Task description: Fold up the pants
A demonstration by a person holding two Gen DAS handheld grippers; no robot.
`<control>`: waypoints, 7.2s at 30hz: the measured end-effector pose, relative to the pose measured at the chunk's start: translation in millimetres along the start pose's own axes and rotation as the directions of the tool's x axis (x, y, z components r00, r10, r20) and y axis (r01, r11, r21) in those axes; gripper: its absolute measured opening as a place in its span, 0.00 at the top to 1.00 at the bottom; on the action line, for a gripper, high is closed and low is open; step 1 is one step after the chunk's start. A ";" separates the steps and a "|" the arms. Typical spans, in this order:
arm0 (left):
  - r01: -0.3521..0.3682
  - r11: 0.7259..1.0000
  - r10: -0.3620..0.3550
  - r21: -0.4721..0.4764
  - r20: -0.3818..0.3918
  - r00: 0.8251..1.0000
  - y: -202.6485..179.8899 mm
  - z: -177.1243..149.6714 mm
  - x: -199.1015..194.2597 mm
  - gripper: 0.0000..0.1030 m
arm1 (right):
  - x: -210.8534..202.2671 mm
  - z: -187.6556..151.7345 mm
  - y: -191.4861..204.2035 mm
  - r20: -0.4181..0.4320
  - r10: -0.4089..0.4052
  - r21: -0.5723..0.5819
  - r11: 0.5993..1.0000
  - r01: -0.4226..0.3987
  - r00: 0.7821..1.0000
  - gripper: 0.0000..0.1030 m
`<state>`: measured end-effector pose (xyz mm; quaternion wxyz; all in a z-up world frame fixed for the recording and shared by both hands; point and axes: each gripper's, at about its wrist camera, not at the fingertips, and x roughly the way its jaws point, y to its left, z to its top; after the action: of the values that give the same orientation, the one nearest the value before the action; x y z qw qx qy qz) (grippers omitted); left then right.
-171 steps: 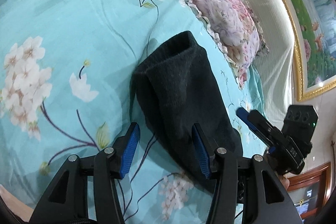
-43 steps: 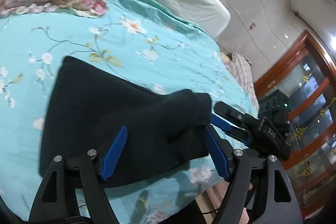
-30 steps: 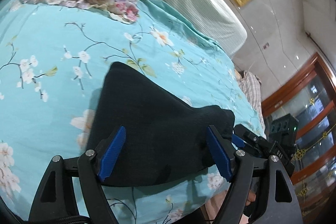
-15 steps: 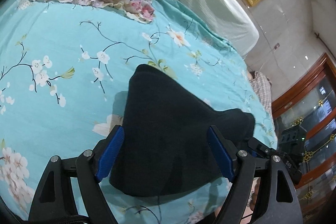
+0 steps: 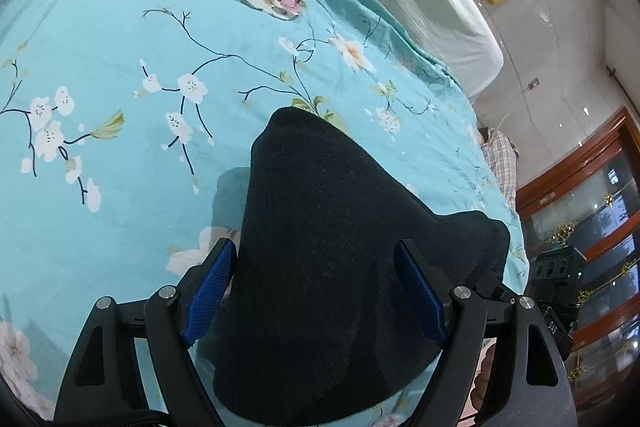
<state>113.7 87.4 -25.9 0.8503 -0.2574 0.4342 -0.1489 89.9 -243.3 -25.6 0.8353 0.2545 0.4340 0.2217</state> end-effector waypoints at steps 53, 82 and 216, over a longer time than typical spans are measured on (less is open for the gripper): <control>0.017 0.984 0.019 -0.176 0.203 0.979 70.9 32.0 -106.4 0.69 | 65.7 48.6 93.6 -0.084 0.220 -0.148 0.962 -0.230 0.972 0.54; -0.183 0.944 0.253 -0.276 0.245 0.936 164.0 90.9 -107.5 0.69 | 212.2 98.9 179.8 -0.224 0.241 -0.307 0.902 -0.303 0.944 0.54; -0.645 0.761 0.634 -0.063 0.283 0.720 87.9 -18.6 -107.4 0.17 | 172.1 -15.2 209.1 -0.040 0.064 -0.644 0.761 -0.074 0.997 0.03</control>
<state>39.0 205.3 -13.8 0.9080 -0.0933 0.3647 0.1837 136.2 23.5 -9.3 0.8597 -0.0340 0.3282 0.3899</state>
